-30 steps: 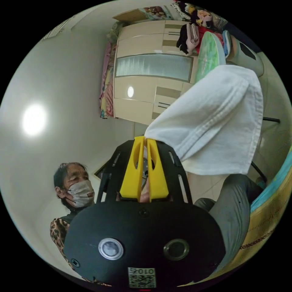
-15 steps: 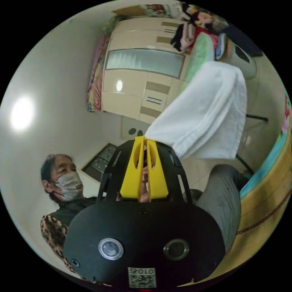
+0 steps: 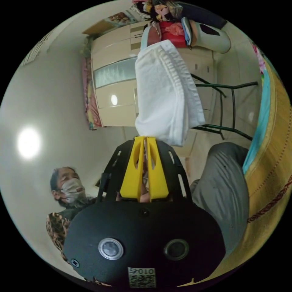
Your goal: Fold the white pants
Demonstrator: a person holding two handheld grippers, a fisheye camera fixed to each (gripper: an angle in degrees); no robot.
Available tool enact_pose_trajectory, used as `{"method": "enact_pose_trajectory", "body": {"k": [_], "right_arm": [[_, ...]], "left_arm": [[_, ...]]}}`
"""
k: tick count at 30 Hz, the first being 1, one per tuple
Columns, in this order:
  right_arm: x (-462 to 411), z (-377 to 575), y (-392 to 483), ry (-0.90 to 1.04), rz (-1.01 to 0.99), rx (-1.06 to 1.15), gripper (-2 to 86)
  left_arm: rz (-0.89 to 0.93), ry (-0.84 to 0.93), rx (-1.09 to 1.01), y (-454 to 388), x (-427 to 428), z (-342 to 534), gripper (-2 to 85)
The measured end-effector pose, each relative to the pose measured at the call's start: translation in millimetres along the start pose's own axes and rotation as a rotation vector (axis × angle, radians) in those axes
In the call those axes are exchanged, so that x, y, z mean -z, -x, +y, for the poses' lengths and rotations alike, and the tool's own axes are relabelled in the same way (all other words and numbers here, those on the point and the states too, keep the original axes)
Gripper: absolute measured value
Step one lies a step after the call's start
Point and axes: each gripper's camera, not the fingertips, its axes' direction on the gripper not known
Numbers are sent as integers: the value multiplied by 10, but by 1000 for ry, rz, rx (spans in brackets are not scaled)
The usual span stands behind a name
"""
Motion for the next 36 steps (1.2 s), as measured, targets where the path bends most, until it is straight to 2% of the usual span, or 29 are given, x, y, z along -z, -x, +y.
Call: {"method": "enact_pose_trajectory", "body": {"k": [4, 10, 14, 17, 22, 24, 26, 28, 32, 36], "right_arm": [[264, -61, -111, -65, 172, -52, 67], [455, -381, -266, -86, 127, 6, 168], [450, -663, -317, -25, 260, 125, 230], [267, -741, -493, 49, 236, 184, 263], [-35, -829, -715, 110, 194, 258, 300], [-137, -841, -784, 144, 134, 277, 293], [-147, -815, -782, 186, -58, 286, 175], [-6, -707, -631, 143, -50, 310, 77], [354, -404, 122, 95, 12, 438, 56], [234, -275, 559, 124, 178, 434, 54]], "left_arm": [[12, 33, -66, -206, -163, -47, -1], [44, 216, -223, -666, -769, 56, -1], [-19, 344, -331, -893, -1222, 367, -1], [-56, 350, -362, -914, -1322, 492, -1], [25, 313, -339, -855, -1218, 502, -1], [10, 287, -323, -822, -1148, 488, -1], [-7, 273, -308, -801, -1119, 482, -1], [-14, 279, -299, -805, -1117, 479, -1], [-53, 277, -325, -854, -1176, 517, -2], [-54, 323, -303, -835, -1418, 577, -1]]}}
